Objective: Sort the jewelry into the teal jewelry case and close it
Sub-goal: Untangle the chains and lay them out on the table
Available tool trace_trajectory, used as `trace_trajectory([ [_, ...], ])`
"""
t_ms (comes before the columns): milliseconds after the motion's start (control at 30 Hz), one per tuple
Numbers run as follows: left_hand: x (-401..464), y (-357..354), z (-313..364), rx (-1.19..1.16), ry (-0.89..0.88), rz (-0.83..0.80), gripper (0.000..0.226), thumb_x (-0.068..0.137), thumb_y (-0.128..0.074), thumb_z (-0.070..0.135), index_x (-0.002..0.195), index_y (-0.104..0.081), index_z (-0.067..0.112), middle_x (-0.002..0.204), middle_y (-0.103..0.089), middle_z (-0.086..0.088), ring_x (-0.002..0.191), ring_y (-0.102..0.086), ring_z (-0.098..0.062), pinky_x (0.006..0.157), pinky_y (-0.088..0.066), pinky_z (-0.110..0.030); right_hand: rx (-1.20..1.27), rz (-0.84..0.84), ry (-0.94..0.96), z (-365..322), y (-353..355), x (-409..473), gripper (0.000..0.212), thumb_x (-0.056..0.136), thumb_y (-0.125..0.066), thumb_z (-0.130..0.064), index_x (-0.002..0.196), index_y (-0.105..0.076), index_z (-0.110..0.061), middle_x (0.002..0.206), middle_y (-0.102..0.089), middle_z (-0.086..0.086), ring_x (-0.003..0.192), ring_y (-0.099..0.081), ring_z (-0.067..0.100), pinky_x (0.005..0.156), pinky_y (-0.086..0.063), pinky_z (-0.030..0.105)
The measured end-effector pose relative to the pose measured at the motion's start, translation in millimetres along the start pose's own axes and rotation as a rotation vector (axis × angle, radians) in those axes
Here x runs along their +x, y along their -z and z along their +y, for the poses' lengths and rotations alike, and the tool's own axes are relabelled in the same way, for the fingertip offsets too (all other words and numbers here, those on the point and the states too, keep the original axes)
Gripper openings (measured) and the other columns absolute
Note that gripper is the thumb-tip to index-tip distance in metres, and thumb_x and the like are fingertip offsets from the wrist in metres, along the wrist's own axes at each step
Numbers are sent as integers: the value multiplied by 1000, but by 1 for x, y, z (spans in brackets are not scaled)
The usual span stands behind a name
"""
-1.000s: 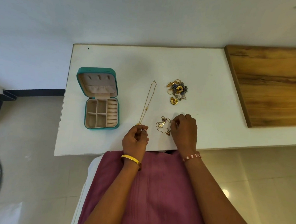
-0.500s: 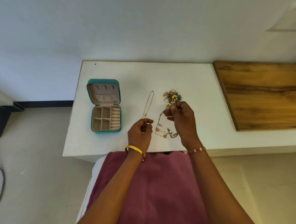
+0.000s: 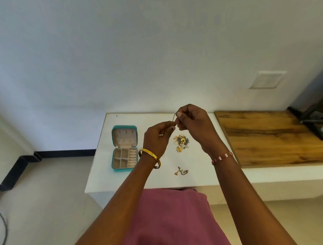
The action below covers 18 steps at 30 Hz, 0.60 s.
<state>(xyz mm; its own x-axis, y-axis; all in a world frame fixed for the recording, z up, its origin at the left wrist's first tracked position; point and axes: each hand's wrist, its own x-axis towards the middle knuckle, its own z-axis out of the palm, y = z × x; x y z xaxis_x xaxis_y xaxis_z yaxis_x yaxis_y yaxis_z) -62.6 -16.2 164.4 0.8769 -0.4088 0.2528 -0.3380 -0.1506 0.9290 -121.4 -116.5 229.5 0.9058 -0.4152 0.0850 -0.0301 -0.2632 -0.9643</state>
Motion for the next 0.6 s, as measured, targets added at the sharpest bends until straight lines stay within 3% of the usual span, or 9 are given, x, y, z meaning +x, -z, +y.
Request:
trace_trajectory([
  [167,-4,18,26,-62,-10,-10,18,85,-57,8,99,-68,12,80,-66,-3,62,-60,10,68,-48,-4,9,41,34,-31,6,-12,19,92,-49,-6,76,-55,-15,68,-59,2,61,-54,11,61,-47,20],
  [300,-8,30,47,-52,-55,-28,19,83,-60,11,97,-65,23,79,-67,-1,60,-60,8,71,-52,-13,53,77,34,-51,10,-23,20,90,-49,-6,74,-57,-14,68,-60,4,60,-54,14,62,-48,23],
  [467,-15,42,71,-101,-62,-54,19,85,-58,9,102,-66,7,82,-67,-6,58,-62,6,62,-50,-7,167,127,20,-71,11,-32,23,86,-45,-4,68,-57,-11,67,-61,8,60,-54,18,60,-47,24],
  [600,-19,48,86,-112,-90,-25,18,86,-56,9,101,-67,7,84,-67,-5,57,-63,4,64,-52,-11,231,145,24,-82,11,-37,21,87,-46,-6,69,-57,-9,74,-65,11,67,-58,23,72,-52,34],
])
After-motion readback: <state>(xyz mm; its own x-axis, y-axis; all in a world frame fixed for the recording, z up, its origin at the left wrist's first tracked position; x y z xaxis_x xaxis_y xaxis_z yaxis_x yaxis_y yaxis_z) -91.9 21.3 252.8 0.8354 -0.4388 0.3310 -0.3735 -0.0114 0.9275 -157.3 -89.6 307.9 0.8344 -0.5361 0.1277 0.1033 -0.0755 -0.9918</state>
